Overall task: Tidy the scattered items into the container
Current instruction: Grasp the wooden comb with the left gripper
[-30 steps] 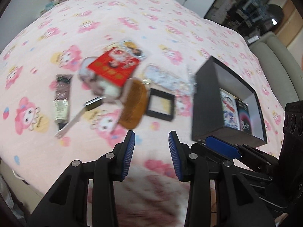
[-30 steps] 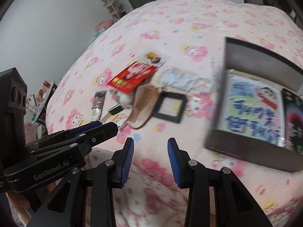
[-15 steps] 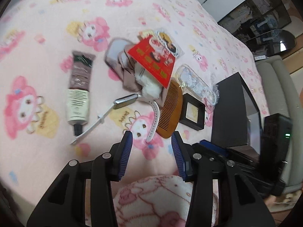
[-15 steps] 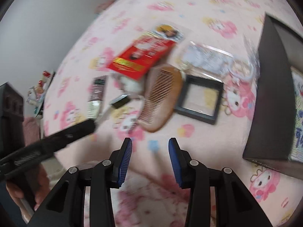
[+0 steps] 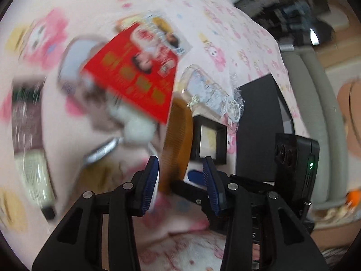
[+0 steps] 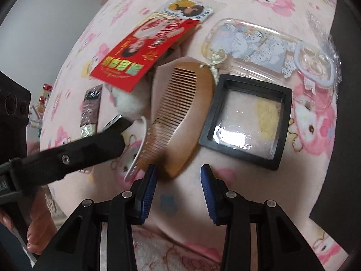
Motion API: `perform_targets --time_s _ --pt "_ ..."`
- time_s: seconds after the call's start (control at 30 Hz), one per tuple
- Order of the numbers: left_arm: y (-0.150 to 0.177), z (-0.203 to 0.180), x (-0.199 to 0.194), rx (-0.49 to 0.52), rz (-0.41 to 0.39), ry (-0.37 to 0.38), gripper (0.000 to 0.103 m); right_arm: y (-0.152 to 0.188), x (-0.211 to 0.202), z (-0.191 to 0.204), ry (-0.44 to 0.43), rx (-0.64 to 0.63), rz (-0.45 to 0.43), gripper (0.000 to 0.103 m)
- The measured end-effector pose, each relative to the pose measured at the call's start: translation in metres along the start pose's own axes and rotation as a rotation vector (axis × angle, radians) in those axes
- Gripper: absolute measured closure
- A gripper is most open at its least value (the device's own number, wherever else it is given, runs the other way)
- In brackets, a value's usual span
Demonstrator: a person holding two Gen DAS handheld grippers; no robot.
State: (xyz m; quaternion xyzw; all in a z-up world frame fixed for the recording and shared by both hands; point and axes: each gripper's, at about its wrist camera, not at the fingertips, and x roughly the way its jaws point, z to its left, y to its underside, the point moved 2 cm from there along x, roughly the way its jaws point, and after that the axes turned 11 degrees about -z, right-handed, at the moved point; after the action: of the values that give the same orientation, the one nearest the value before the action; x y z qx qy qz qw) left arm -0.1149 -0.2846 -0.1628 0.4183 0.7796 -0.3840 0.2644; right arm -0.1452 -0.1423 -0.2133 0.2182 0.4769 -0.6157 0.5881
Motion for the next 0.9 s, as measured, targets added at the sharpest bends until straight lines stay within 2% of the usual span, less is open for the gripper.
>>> perform_targets --time_s 0.1,0.27,0.43,0.47,0.5,0.57,0.63,0.73,0.9 --pt "-0.008 -0.003 0.011 0.027 0.031 0.012 0.063 -0.002 0.002 -0.002 -0.019 0.004 0.002 0.067" --pt "-0.011 0.006 0.038 -0.015 0.128 -0.020 0.063 -0.006 0.003 0.000 -0.054 0.008 -0.012 0.067" --pt "-0.010 0.013 0.042 -0.053 0.135 -0.034 0.066 -0.009 0.016 -0.006 -0.087 0.077 -0.014 0.067" --pt "-0.009 0.012 0.042 -0.050 0.137 -0.037 0.068 -0.009 0.014 -0.007 -0.093 0.084 -0.021 0.071" --pt "-0.007 0.011 0.042 -0.044 0.142 -0.046 0.070 -0.010 0.011 -0.006 -0.095 0.082 -0.031 0.077" --pt "-0.005 0.006 0.039 -0.023 0.145 -0.065 0.071 -0.009 0.003 -0.002 -0.095 0.070 -0.053 0.080" --pt "-0.001 -0.001 0.034 -0.014 0.138 -0.066 0.071 -0.008 -0.007 0.001 -0.105 0.068 -0.066 0.080" --pt "0.007 -0.011 0.025 -0.047 0.146 -0.028 0.071 0.000 -0.023 0.001 -0.111 0.070 -0.085 0.080" --pt "0.028 -0.051 0.024 0.024 0.174 -0.035 0.069 0.025 -0.060 -0.016 -0.115 0.084 -0.103 0.080"
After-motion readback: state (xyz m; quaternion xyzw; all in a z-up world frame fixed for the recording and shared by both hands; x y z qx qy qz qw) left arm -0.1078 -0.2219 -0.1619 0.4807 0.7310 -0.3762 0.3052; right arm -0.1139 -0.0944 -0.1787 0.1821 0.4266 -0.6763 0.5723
